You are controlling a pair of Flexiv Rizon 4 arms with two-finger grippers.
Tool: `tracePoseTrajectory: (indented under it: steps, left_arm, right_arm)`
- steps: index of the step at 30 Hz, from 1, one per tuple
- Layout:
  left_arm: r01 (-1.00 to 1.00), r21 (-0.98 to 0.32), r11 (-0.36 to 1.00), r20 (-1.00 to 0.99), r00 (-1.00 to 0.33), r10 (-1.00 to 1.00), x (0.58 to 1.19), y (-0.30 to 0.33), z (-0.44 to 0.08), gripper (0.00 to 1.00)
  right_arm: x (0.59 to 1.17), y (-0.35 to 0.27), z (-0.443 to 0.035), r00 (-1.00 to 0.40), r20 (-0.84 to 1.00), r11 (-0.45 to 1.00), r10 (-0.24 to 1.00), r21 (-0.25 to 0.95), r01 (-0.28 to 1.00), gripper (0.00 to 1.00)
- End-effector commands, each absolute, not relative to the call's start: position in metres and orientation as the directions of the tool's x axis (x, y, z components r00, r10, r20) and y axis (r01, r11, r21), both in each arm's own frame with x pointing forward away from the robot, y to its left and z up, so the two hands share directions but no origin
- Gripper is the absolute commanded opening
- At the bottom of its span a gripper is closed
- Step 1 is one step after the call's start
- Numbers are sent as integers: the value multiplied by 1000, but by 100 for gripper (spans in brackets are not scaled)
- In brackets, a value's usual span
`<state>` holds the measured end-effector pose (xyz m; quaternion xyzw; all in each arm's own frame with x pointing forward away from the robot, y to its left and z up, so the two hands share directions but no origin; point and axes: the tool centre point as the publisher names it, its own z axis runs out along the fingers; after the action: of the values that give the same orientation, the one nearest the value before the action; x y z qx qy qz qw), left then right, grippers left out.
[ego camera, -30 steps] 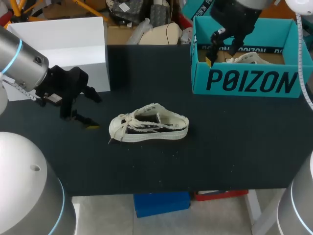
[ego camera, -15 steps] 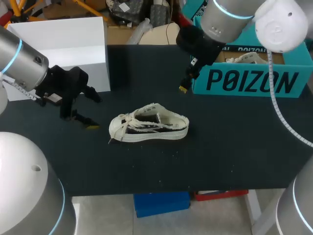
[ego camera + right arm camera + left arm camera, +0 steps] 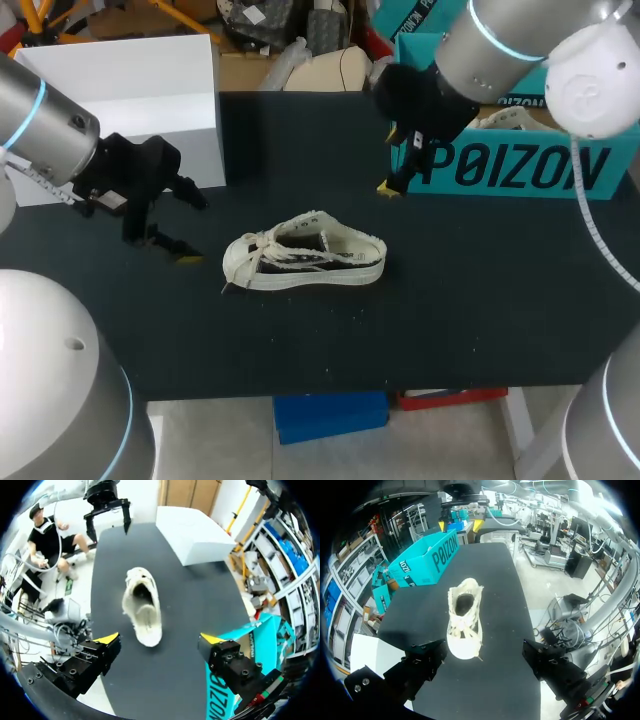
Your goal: Take the shoe out of the shoebox, open the shoe tongue, remove and reinsert the insole, then place the shoe into the shoebox
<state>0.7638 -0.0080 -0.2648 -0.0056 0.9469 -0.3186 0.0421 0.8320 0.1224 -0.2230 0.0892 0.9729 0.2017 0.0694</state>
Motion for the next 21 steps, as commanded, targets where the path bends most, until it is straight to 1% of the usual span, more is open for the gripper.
tracePoseTrajectory:
  steps: [1, 4, 6, 11, 14, 16, 21]
  left_arm:
    - [19, -605, 796, -81, -996, -38, 763, -8, -266, 100]
    - [19, -605, 796, -81, -996, -38, 763, -8, -266, 100]
    - [19, -605, 796, -81, -996, -38, 763, -8, -266, 100]
    - [19, -605, 796, -81, -996, -38, 763, -8, -266, 100]
    - [19, -605, 796, -81, -996, -38, 763, -8, -266, 100]
    - [19, -605, 796, -81, -996, -38, 763, -8, -266, 100]
    - [19, -605, 796, -81, -996, -38, 763, -8, -266, 100]
  right_arm:
    - [819, 119, -244, -970, -136, 844, 200, 527, 101, 100]
    - [812, 120, -258, -969, -149, 825, 196, 560, 81, 100]
    - [807, 120, -271, -972, -117, 803, 205, 588, 98, 100]
    - [807, 122, -291, -976, -98, 763, 196, 641, 88, 100]
    - [810, 122, -302, -980, -97, 738, 173, 672, 64, 100]
    - [813, 122, -310, -983, -114, 716, 142, 698, 22, 100]
    - [822, 125, -329, -987, -130, 670, 90, 741, -37, 100]
